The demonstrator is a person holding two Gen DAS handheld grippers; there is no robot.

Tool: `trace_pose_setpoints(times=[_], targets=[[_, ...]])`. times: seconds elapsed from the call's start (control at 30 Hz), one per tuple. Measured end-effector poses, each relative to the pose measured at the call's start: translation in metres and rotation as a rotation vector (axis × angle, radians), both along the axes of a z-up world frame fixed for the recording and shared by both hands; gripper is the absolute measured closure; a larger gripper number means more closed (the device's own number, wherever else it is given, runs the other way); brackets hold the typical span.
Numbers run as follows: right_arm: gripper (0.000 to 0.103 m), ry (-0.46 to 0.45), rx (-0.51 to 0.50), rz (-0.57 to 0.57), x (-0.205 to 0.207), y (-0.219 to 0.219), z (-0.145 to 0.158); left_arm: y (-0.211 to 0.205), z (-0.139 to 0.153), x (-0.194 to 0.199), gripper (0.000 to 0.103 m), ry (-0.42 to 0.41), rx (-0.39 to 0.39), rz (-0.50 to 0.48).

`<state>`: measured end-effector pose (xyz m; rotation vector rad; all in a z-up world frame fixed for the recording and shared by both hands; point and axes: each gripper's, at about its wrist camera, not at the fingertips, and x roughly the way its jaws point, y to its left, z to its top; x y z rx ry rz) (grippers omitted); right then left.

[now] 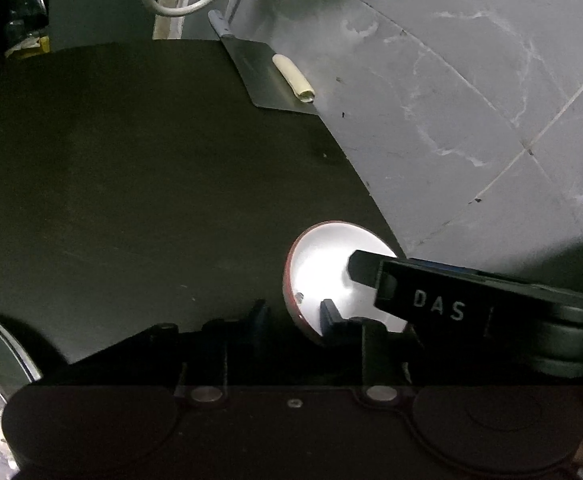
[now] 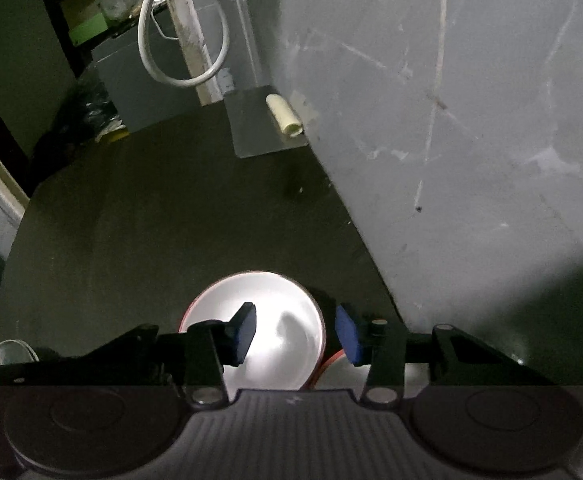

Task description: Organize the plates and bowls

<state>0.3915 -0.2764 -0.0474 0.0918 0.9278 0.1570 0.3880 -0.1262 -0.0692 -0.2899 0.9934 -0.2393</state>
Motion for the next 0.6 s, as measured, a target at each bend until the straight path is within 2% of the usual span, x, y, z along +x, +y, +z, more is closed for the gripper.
trace_pose_setpoints(times=[0.1, 0.23, 0.33, 0.6], targets=[[0.061, 0.010, 0.005, 0.020, 0.002, 0.000, -0.001, 0.000, -0.001, 0.000, 0.084, 0.007, -0.021, 0.004], [0.074, 0.021, 0.006, 0.034, 0.003, -0.001, 0.000, 0.003, 0.000, -0.001, 0.086, 0.023, -0.020, 0.026], [0.080, 0.043, 0.032, 0.060, 0.002, -0.001, -0.002, 0.014, 0.000, -0.003, 0.088, 0.048, -0.031, 0.055], [0.079, 0.097, 0.107, 0.152, -0.003, 0.011, -0.012, 0.041, -0.001, -0.009, 0.092, 0.070, -0.005, 0.107]])
